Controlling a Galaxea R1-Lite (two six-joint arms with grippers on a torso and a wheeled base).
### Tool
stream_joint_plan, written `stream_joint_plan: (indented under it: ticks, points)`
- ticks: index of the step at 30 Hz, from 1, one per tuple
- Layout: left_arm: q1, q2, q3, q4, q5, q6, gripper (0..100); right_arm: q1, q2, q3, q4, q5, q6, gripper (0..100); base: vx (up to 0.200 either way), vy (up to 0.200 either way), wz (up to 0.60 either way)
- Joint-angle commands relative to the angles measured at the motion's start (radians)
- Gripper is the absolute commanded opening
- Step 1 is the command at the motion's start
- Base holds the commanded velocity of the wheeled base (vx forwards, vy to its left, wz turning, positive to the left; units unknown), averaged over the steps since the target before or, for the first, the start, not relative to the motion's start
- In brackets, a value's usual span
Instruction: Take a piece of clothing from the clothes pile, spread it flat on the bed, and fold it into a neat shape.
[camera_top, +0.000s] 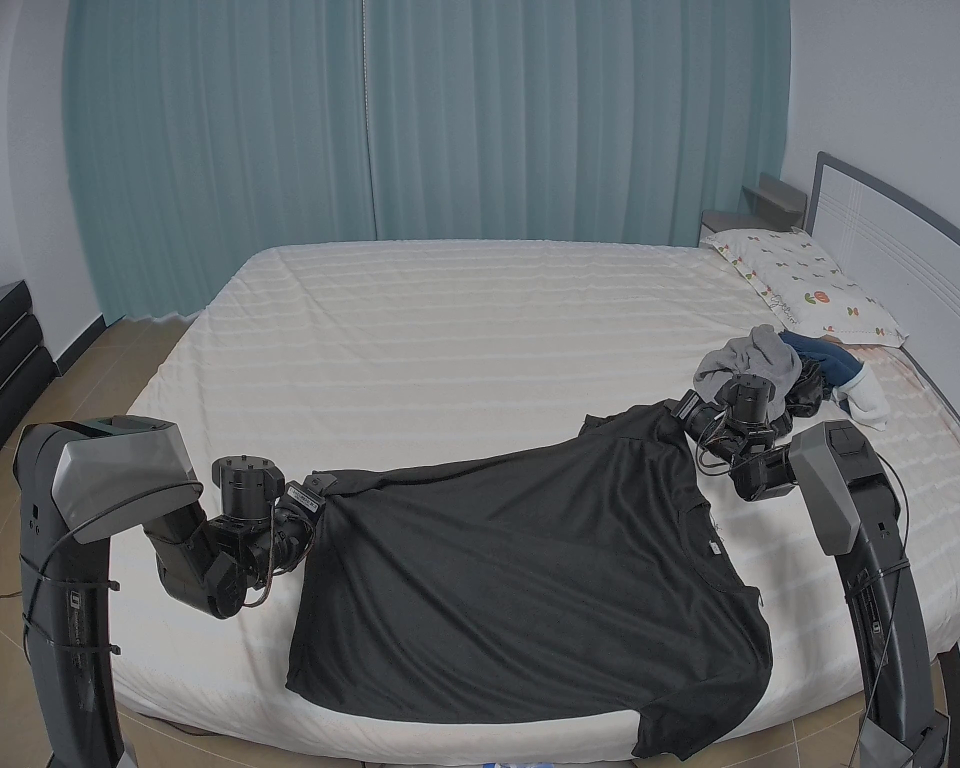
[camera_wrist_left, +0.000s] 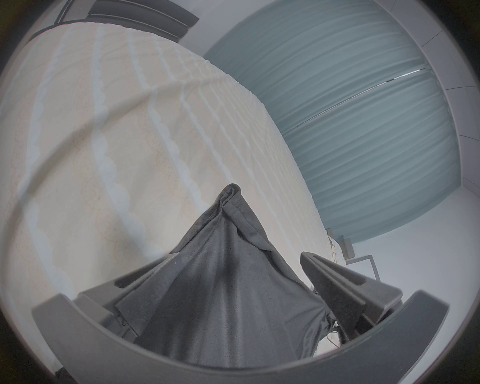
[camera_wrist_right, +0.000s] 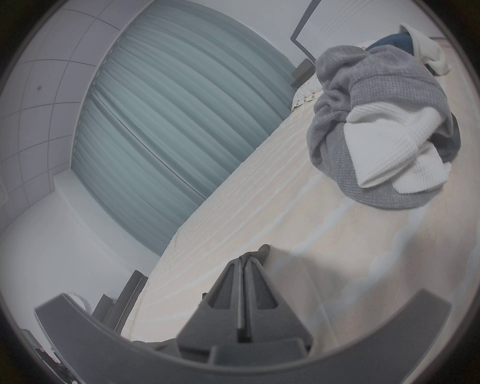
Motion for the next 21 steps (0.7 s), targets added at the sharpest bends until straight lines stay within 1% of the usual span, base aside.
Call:
stream_joint_plan:
  ticks: [1, 4, 7, 9, 10, 11, 14, 16, 17, 19, 20, 21]
  points:
    - [0.001, 0.006, -0.012, -0.001, 0.0, -0.004, 100, -0.002, -0.005, 0.0, -0.014, -0.003, -0.014, 0, 0.0, 0.0, 0.0]
    - [0.008, 0.006, -0.029, -0.001, -0.001, -0.006, 100, -0.003, -0.007, 0.0, -0.051, -0.003, -0.024, 0, 0.0, 0.0, 0.0]
    - [0.014, 0.008, -0.069, 0.013, -0.001, -0.003, 100, 0.001, 0.002, 0.0, -0.056, -0.009, -0.052, 0, 0.0, 0.0, 0.0]
    - [0.015, 0.008, -0.092, 0.019, 0.0, 0.002, 100, 0.006, 0.009, 0.0, -0.056, -0.023, -0.072, 0, 0.0, 0.0, 0.0]
    - [0.015, 0.006, -0.107, 0.028, -0.001, 0.01, 100, 0.007, 0.012, 0.0, -0.054, -0.046, -0.084, 0, 0.0, 0.0, 0.0]
    - [0.018, 0.008, -0.126, 0.048, -0.003, 0.039, 100, 0.009, 0.01, 0.0, -0.045, -0.06, -0.086, 0, 0.0, 0.0, 0.0]
    - [0.034, 0.017, -0.21, 0.116, -0.003, 0.134, 100, 0.01, 0.007, 0.0, -0.042, -0.067, -0.086, 0, 0.0, 0.0, 0.0]
    - [0.034, 0.018, -0.215, 0.119, -0.003, 0.137, 100, 0.01, 0.007, 0.0, -0.042, -0.067, -0.086, 0, 0.0, 0.0, 0.0]
    - [0.046, 0.046, -0.325, 0.203, -0.003, 0.174, 100, 0.016, 0.007, 0.0, -0.043, -0.072, -0.086, 0, 0.0, 0.0, 0.0]
    - [0.046, 0.086, -0.414, 0.281, -0.003, 0.174, 100, 0.016, 0.009, 0.0, -0.043, -0.081, -0.086, 0, 0.0, 0.0, 0.0]
    - [0.046, 0.086, -0.414, 0.281, -0.003, 0.174, 100, 0.016, 0.009, 0.0, -0.043, -0.081, -0.086, 0, 0.0, 0.0, 0.0]
    - [0.044, 0.12, -0.488, 0.352, -0.003, 0.175, 100, 0.016, 0.01, 0.0, -0.043, -0.089, -0.086, 0, 0.0, 0.0, 0.0]
